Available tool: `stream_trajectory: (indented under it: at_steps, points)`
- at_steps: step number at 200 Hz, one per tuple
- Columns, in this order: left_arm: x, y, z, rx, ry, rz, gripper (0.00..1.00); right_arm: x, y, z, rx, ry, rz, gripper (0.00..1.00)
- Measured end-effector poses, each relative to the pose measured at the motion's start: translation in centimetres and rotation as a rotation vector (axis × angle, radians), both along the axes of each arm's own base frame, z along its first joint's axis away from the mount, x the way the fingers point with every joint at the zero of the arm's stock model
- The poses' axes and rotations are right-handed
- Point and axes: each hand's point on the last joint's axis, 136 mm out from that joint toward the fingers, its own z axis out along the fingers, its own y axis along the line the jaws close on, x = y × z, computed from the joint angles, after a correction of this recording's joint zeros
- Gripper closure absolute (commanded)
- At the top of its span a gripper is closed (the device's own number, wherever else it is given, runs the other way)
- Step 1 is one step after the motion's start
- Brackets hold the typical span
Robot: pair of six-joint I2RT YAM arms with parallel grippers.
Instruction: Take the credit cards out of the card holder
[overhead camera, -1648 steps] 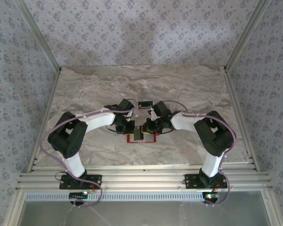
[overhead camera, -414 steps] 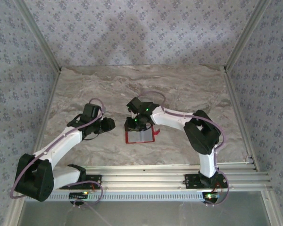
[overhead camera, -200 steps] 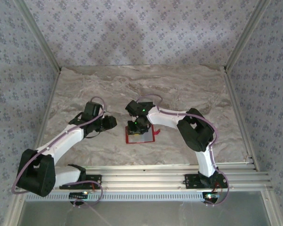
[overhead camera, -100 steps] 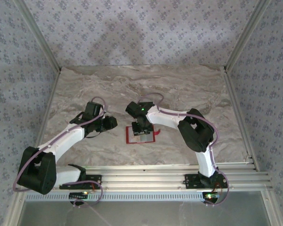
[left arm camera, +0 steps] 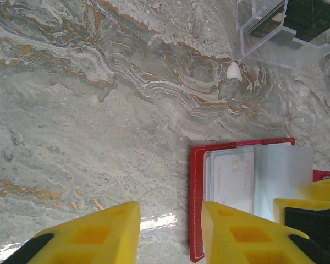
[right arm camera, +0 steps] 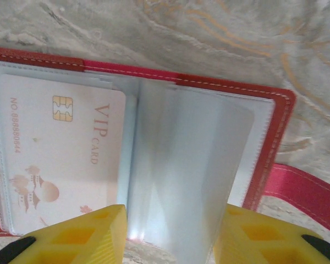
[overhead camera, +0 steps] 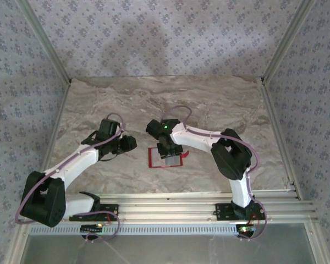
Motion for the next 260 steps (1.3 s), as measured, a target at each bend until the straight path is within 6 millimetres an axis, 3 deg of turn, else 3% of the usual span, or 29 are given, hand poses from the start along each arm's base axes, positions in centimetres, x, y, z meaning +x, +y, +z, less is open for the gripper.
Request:
stream_trajectory:
  at_steps: [39,108,160,194,260]
  points:
    - [-0.3,-0.5,-0.7,0.003,0.024,-0.018,0.65,-0.2,-1.4,0.9,-0.001,-0.017,-0.015,0.54]
    - [-0.7,-4.3,-1.3,0.014,0.057,-0.126,0.69,-0.9,-4.1,-0.8,-0.031,0.019,-0.05,0.56]
    - [-1.3,-6.6,-2.6,0.047,0.095,-0.186,0.78,-1.2,-3.3,0.1,0.135,0.005,-0.065,0.63]
    - [-1.4,-8.0,-2.9,0.053,0.111,-0.211,0.86,-1.4,-2.8,-0.5,0.29,0.042,-0.107,0.68]
    - [-1.5,-9.1,-5.1,0.091,0.175,-0.225,0.92,-0.2,0.0,0.2,0.49,0.06,-0.115,0.69]
